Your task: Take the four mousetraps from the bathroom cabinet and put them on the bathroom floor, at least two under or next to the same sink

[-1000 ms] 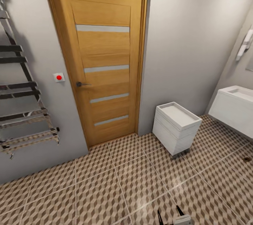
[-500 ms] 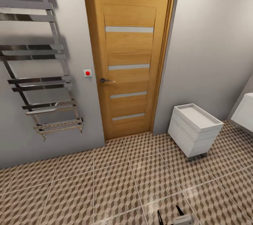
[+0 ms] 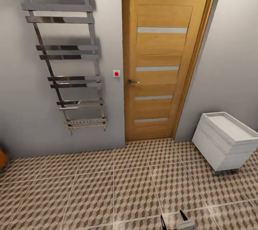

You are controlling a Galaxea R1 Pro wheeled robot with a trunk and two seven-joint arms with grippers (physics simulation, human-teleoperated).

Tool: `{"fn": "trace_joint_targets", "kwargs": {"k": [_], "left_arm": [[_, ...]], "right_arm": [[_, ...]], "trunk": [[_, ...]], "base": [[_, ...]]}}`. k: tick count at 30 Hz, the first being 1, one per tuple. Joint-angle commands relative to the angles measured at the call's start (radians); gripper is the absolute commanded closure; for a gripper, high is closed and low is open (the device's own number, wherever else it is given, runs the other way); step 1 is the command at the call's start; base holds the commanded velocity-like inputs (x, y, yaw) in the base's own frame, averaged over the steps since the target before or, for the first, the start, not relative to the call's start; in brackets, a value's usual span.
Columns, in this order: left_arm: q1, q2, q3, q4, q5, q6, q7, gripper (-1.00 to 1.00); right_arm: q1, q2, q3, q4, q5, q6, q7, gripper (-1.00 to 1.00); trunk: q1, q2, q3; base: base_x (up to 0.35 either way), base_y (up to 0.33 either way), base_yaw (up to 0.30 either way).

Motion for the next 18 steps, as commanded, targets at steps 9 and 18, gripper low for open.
{"fn": "trace_joint_targets", "kwargs": {"k": [9,18], "left_arm": [[-0.002,0.0,-0.008,0.004,0.008,-0.005,-0.001,-1.0],[-0.002,0.0,-0.008,0.004,0.008,-0.004,-0.001,-1.0]], "right_arm": [[-0.001,0.0,0.008,0.001,0.003,-0.002,-0.01,-1.0],[-0.001,0.0,0.008,0.001,0.003,-0.002,-0.01,-1.0]], "trunk": [[0.001,-0.002,-0.002],[0.001,-0.002,-0.002]], "base": [[0.11,0.259,0.286],[0.225,0.233,0.286]]}}
